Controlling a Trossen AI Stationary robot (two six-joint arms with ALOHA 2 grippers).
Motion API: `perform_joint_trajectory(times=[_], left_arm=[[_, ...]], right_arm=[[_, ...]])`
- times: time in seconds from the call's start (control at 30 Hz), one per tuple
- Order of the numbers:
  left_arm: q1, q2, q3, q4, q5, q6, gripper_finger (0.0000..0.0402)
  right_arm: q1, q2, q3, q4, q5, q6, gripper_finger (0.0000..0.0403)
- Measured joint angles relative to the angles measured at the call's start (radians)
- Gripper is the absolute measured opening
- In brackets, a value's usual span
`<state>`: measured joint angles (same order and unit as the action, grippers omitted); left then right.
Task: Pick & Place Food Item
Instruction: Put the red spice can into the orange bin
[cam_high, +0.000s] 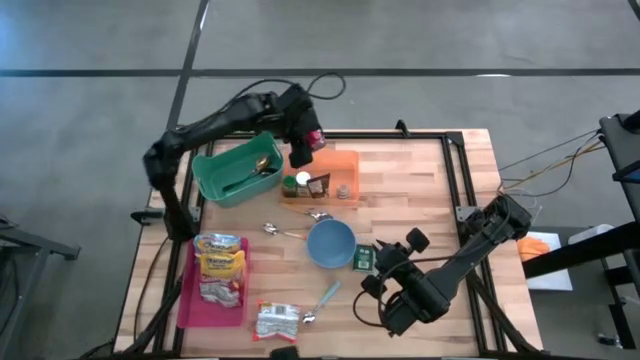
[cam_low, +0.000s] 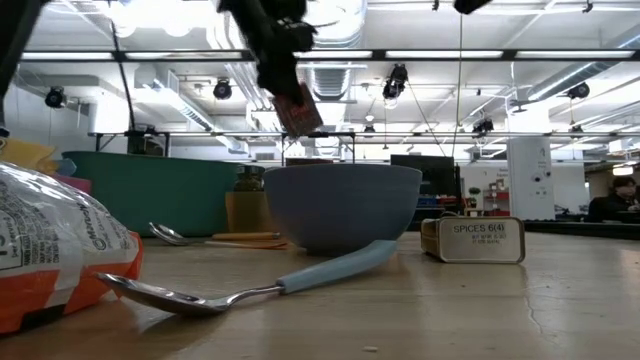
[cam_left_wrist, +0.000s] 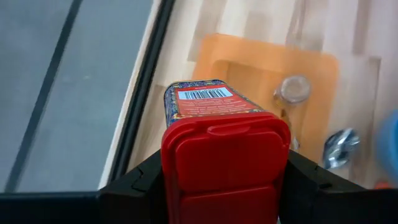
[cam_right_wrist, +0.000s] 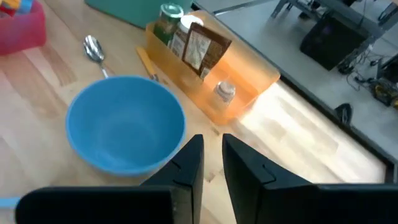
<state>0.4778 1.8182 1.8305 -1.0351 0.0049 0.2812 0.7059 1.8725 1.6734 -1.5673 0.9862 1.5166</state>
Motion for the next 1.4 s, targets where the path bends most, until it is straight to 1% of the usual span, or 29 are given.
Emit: perform_joint_trajectory(times=[0.13,0.23,0.37,0.43,0.63,0.8,1.0,1.17,1.4], left_arm=[[0.0,0.116,0.131,-0.077,0.006,0.107,0.0198],[0.009,0.189,0.211,-0.125,0.006,0.138,0.0198],[0.021,0.268,0.276,-0.165,-0.001,0.147,0.0198],[0.026,0.295,0.288,-0.175,0.002,0.165,0.0198],[0.04,0.327,0.265,-0.174,0.006,0.231,0.0198],[0.038,0.331,0.22,-0.159,0.014,0.287,0.0198],[0.04,0.331,0.162,-0.133,0.014,0.301,0.0198],[0.037,0.331,0.111,-0.108,0.022,0.348,0.0198],[0.038,0.331,0.071,-0.097,0.045,0.4,0.0198]], right_arm=[[0.02,0.0,-0.019,0.0,-0.036,0.056,0.0056],[0.031,0.0,-0.025,0.0,-0.049,0.08,0.0056],[0.045,0.0,-0.028,0.003,-0.053,0.104,0.0056],[0.049,0.0,-0.028,0.003,-0.057,0.126,0.0056],[0.051,0.0,-0.029,0.007,-0.072,0.137,0.0056],[0.051,0.0,-0.037,0.009,-0.071,0.141,0.0056],[0.049,0.0,-0.05,0.011,-0.071,0.141,0.0056],[0.049,0.0,-0.052,0.014,-0.071,0.141,0.0056],[0.048,0.0,-0.053,0.019,-0.071,0.141,0.0056]])
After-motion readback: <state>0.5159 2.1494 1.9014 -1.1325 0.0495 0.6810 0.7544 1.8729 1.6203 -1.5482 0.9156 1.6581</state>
